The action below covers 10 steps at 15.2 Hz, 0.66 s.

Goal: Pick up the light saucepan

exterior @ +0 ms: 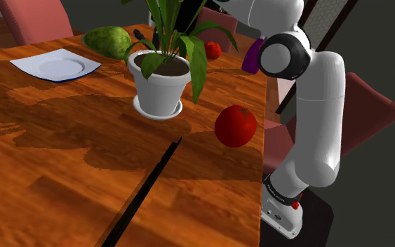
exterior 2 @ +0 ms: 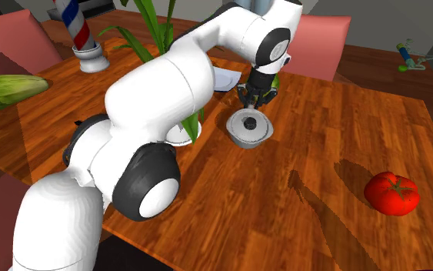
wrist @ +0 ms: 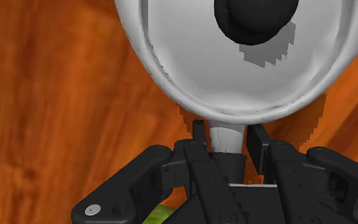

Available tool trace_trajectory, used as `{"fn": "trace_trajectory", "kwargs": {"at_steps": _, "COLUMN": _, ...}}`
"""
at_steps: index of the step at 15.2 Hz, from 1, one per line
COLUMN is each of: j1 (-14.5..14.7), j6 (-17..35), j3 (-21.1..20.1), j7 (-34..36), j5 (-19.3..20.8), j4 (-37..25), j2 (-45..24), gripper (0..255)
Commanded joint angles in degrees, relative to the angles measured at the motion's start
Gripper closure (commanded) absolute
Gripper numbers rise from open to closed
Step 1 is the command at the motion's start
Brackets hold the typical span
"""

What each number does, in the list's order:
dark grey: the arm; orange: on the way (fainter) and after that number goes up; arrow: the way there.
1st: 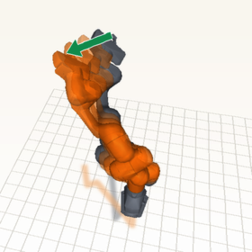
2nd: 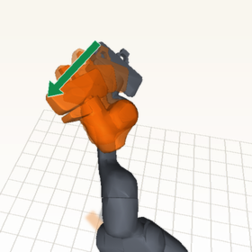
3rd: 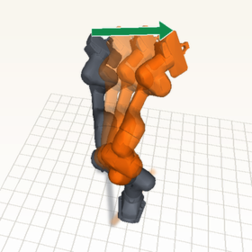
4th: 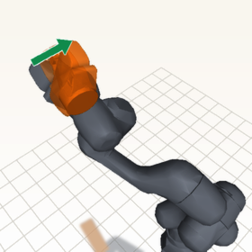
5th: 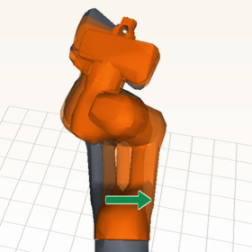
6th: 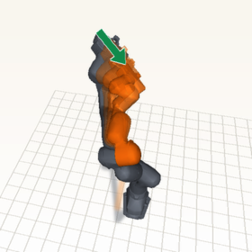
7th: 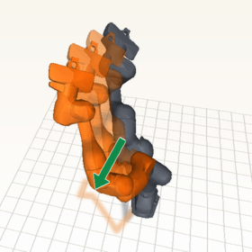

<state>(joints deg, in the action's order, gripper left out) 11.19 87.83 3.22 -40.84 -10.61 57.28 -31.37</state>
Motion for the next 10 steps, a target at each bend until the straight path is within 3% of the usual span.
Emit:
{"fn": "trace_trajectory", "kwargs": {"at_steps": 1, "j1": -0.2, "j6": -2.2, "j3": -0.1, "j7": 0.3, "j5": -0.1, "j4": -3.3, "j2": -1.1, "gripper": 255}}
{"fn": "trace_trajectory", "kwargs": {"at_steps": 5, "j1": -0.6, "j6": -7.3, "j3": -0.2, "j7": 1.1, "j5": -0.2, "j4": -11.4, "j2": -4.0, "gripper": 255}}
{"fn": "trace_trajectory", "kwargs": {"at_steps": 8, "j1": -1.2, "j6": -12.9, "j3": -0.5, "j7": 2.0, "j5": -0.4, "j4": -21.7, "j2": -8.6, "gripper": 255}}
{"fn": "trace_trajectory", "kwargs": {"at_steps": 10, "j1": -1.2, "j6": -13.4, "j3": -0.6, "j7": 2.1, "j5": -0.4, "j4": -22.7, "j2": -9.1, "gripper": 255}}
